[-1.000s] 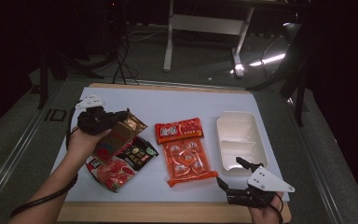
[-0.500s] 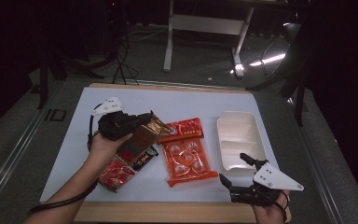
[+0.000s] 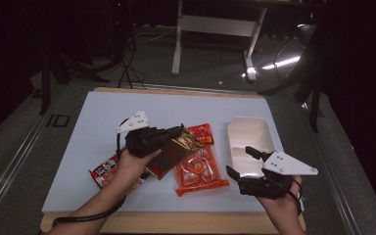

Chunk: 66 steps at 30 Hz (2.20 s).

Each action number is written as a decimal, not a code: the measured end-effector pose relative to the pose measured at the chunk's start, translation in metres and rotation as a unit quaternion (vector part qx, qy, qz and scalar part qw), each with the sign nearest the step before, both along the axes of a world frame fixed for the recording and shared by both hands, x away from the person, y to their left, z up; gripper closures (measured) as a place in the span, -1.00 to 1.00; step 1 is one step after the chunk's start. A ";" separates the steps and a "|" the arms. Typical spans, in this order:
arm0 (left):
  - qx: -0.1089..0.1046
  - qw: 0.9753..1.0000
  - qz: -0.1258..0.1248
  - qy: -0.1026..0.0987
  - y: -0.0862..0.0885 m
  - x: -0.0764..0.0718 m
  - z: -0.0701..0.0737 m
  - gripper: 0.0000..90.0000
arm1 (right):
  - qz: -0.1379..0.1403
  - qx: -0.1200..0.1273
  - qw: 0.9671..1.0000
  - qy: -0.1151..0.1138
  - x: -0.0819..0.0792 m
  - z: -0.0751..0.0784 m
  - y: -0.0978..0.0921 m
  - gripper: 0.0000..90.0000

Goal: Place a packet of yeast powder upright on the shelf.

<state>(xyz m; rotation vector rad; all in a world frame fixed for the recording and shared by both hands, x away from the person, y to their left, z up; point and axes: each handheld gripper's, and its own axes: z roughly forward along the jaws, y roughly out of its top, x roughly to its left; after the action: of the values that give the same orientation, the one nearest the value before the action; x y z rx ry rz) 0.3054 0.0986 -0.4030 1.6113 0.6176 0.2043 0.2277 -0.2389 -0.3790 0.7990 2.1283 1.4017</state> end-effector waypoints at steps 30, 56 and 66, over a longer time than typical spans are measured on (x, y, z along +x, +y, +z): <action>-0.099 0.992 -0.074 -0.036 -0.033 -0.011 -0.017 0.97 | 0.125 -0.017 0.989 0.075 0.035 0.008 0.033 0.93; -0.017 0.999 -0.043 -0.021 -0.009 -0.027 -0.006 -0.76 | 0.160 -0.041 0.985 0.056 0.053 0.034 0.007 0.96; 0.027 0.999 -0.037 0.017 0.004 -0.033 -0.011 -0.95 | 0.162 -0.035 0.986 0.026 0.061 0.049 -0.005 0.97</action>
<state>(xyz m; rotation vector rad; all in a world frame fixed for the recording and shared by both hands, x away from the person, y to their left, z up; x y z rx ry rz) 0.2721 0.1022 -0.4136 1.6896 0.5816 0.1415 0.2883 -0.2441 -0.3296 0.4808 2.4157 1.4659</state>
